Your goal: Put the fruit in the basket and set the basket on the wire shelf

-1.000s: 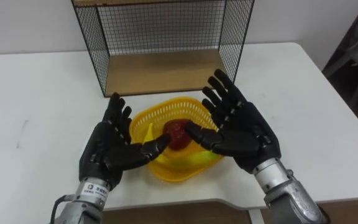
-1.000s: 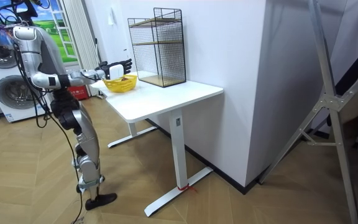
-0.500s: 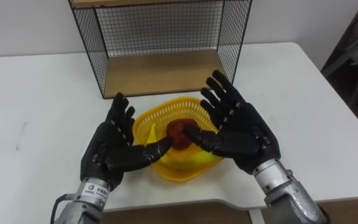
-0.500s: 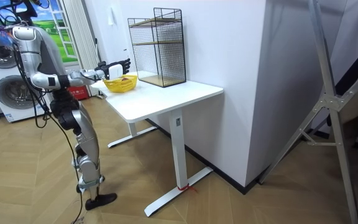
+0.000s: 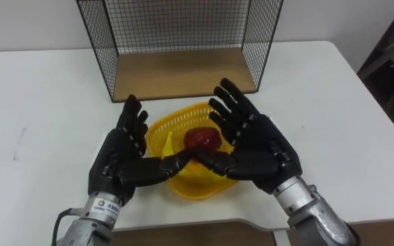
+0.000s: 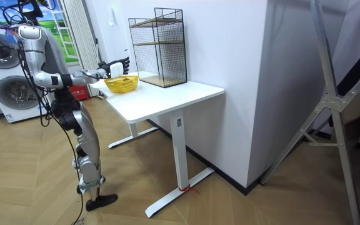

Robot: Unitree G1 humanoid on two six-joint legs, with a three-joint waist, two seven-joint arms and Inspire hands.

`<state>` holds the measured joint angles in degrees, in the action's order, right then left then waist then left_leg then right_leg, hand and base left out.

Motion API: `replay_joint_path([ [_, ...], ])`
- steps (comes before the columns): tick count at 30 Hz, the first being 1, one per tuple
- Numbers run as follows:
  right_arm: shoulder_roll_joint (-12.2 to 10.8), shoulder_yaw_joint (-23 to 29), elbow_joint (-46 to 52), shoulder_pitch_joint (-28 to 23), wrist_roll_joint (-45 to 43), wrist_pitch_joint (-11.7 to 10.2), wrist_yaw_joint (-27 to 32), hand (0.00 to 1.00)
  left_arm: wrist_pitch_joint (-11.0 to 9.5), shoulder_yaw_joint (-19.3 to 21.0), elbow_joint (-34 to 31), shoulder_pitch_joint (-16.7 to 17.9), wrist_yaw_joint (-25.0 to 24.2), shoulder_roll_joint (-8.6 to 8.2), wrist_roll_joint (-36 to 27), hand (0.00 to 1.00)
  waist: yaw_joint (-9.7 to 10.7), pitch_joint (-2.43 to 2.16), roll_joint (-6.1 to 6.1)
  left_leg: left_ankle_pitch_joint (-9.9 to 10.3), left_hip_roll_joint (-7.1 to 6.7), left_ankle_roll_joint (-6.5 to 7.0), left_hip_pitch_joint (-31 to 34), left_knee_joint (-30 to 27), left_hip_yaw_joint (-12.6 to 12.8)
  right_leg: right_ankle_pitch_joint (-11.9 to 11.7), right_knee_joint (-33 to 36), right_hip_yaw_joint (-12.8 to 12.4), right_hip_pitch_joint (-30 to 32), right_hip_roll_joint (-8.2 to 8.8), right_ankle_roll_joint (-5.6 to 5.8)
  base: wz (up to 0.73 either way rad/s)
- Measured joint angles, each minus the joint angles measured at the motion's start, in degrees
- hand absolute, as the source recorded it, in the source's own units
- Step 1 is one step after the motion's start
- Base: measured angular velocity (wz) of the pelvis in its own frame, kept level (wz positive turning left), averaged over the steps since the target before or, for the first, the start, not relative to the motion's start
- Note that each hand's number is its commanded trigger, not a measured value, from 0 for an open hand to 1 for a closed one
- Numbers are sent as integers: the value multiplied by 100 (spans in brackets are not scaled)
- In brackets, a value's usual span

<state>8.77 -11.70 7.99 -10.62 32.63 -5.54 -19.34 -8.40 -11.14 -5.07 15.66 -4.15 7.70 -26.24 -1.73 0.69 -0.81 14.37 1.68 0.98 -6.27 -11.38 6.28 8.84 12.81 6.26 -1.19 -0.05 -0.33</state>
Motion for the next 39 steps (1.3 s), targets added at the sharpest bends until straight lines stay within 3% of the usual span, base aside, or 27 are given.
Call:
replay_joint_path([
  [3,33,298,215,136,-267,-129,208,0,-51,19,-1,6,6,48,4,0,-13,-3,-1,0,-1,0,-29,-4,19,0,0,-20,8,0,0,-2],
  [8,98,664,235,402,-587,-151,726,0,-81,105,0,5,128,194,15,0,38,-4,-2,-1,1,0,-32,-19,65,-1,10,-56,14,-2,2,-4],
  [13,120,969,384,469,-809,-195,1233,0,-80,309,0,4,147,152,14,0,51,-8,12,-1,7,0,-108,-4,124,-3,42,-117,4,-12,2,-7],
  [17,279,1210,391,555,-834,-196,1509,0,-80,502,0,4,142,171,36,0,136,-45,132,-1,6,0,-133,-3,147,-2,73,-124,2,-7,2,-3],
  [20,277,1407,393,555,-846,-197,1575,0,-79,559,1,4,129,173,60,0,137,-53,185,-1,2,1,-136,-5,155,-4,73,-138,-1,-5,3,-2],
  [24,279,1420,392,555,-902,-197,1634,0,-79,557,0,4,97,181,61,0,144,-45,174,-1,3,1,-134,11,147,-4,70,-142,-15,-10,4,0],
  [27,283,1410,306,555,-877,-201,1747,0,-77,557,40,4,108,206,54,0,142,-12,121,-1,19,0,-149,13,149,-33,-35,-132,-85,-31,0,3],
  [39,278,1094,-708,555,-839,-209,1664,0,-76,556,59,6,142,205,53,0,117,4,144,-1,24,0,-142,16,139,-32,-38,-108,-63,-26,1,0],
])
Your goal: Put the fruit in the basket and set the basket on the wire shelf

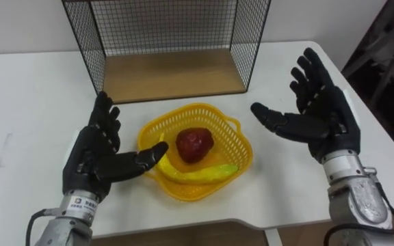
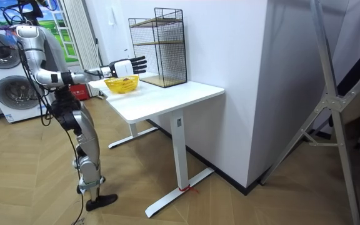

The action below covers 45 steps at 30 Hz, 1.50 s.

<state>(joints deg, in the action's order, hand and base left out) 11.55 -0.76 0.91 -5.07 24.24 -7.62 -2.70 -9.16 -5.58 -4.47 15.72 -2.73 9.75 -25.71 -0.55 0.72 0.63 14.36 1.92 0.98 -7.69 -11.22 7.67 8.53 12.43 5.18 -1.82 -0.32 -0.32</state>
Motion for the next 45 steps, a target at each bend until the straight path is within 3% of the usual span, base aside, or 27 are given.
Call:
replay_joint_path([
  [16,-56,-360,-332,0,-1,18,-541,0,5,-136,13,0,-14,-25,3,0,-140,-2,109,0,1,0,-96,29,-36,-20,-65,97,-127,19,-3,1],
  [23,-88,-598,-585,0,-229,22,-691,0,53,-167,263,-1,-34,-26,-13,0,-136,29,40,3,26,-6,-48,44,-38,-23,-81,159,-129,7,-8,2],
  [29,-168,-727,-938,0,-247,23,-816,0,53,-276,404,0,-130,-26,-10,0,-122,5,-13,3,25,-6,-64,48,-37,-24,-81,168,-146,6,-8,0],
  [45,-236,-790,-1284,-4,-248,24,-803,0,56,-377,637,-1,-232,-7,-32,0,-65,5,-75,2,8,-8,-67,33,-145,-23,-90,266,-218,26,-8,3],
])
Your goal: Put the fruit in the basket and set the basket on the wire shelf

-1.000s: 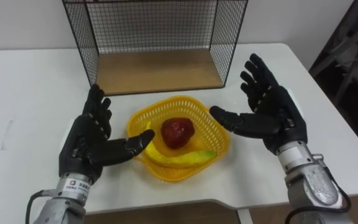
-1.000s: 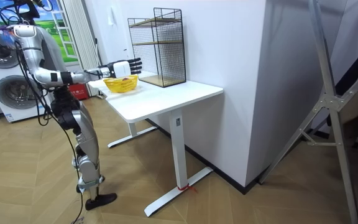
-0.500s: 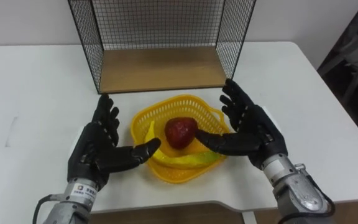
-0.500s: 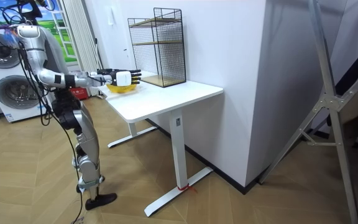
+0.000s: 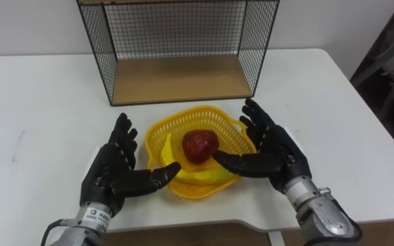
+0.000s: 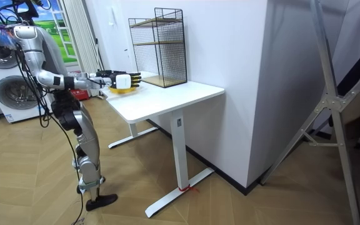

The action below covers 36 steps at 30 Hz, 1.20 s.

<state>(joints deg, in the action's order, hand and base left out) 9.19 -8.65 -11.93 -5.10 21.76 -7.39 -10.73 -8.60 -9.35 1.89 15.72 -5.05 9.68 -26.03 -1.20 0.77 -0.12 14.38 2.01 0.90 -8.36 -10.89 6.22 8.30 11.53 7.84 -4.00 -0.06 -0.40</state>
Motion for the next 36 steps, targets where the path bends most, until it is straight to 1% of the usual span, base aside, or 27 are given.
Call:
replay_joint_path([
  [5,-8,-114,-105,0,1,0,1,0,0,-6,2,0,-17,-16,-46,0,26,-1,11,-1,-8,1,2,-42,-9,1,2,5,-2,11,2,0],
  [10,-34,-249,-105,0,30,0,-30,0,2,-62,46,0,-47,-13,-151,0,76,11,51,-1,-10,2,10,-47,-11,2,4,7,13,16,3,0],
  [13,-32,-377,-105,0,49,0,-65,0,6,-165,45,0,-84,-10,-146,0,74,0,81,-1,-6,2,11,-47,-8,3,3,11,27,13,2,0],
  [16,-23,-422,-104,0,47,5,-123,0,54,-216,44,0,-141,-11,-145,0,74,-11,98,-1,-7,1,39,-47,-7,3,2,11,42,14,2,0],
  [17,-9,-422,-104,0,47,5,-138,0,68,-218,44,0,-153,4,-146,0,67,-27,103,-1,-7,2,62,-51,-8,2,3,11,63,14,1,0],
  [21,5,-472,-105,0,53,6,-197,0,86,-274,45,0,-172,-2,-148,0,62,-28,105,-1,-6,2,80,-61,-8,1,14,11,86,13,-1,0],
  [26,-43,-558,-105,0,73,6,-198,0,89,-291,98,-2,-154,-21,-227,0,81,-24,102,-1,-3,2,79,-49,-7,1,17,15,78,12,-1,0],
  [30,-75,-596,-105,0,225,6,-197,0,75,-387,171,-5,-77,-68,-491,0,78,-10,123,-1,-3,2,76,-50,-8,1,21,16,70,13,-1,0],
  [32,-90,-600,-105,1,299,6,-197,0,47,-415,171,-5,-14,-103,-592,0,79,12,148,-1,-3,1,74,-45,-8,1,20,16,68,12,-1,0],
  [34,-104,-600,-104,1,308,5,-197,0,10,-422,171,-6,12,-125,-588,0,80,29,156,0,-2,1,80,-42,-8,1,22,4,73,8,-1,0],
  [36,-141,-599,-95,0,304,5,-193,0,-17,-444,162,-13,92,-159,-554,0,80,30,154,0,-4,0,101,-42,-4,1,25,-7,103,6,-1,0],
])
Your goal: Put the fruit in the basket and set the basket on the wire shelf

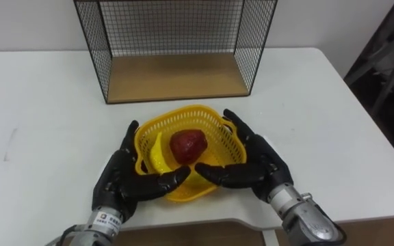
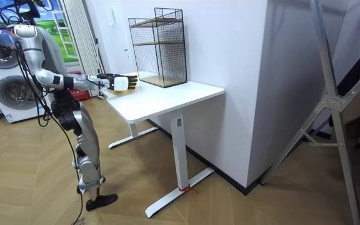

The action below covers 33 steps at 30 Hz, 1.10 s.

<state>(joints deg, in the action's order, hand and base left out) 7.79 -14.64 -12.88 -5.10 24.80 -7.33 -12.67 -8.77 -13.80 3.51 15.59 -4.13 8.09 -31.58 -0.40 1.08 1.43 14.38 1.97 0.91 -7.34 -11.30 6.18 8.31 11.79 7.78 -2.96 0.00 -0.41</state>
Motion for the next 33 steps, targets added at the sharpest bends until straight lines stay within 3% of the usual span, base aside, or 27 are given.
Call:
replay_joint_path([
  [9,-126,-42,411,11,57,-8,183,0,-16,-6,-76,-240,432,-182,-5,0,0,-7,-44,0,2,0,75,-51,9,-2,87,-58,145,-13,-4,-2],
  [18,-159,-47,753,108,188,-35,409,0,-63,-87,-308,-590,871,-184,9,0,11,-14,-84,0,7,0,-1,5,136,-15,98,-151,103,-21,-17,-7],
  [23,-164,-50,944,187,202,-70,553,0,-169,-216,-618,-613,1165,-178,8,0,18,-70,-171,-7,10,-8,-42,-1,133,-17,94,-152,75,-32,-20,0],
  [33,-173,-91,1110,220,274,-227,695,0,-258,-219,-695,-925,1315,-227,-9,0,10,-24,-181,-4,19,-12,-127,-2,122,-17,98,-149,-8,-37,-20,0],
])
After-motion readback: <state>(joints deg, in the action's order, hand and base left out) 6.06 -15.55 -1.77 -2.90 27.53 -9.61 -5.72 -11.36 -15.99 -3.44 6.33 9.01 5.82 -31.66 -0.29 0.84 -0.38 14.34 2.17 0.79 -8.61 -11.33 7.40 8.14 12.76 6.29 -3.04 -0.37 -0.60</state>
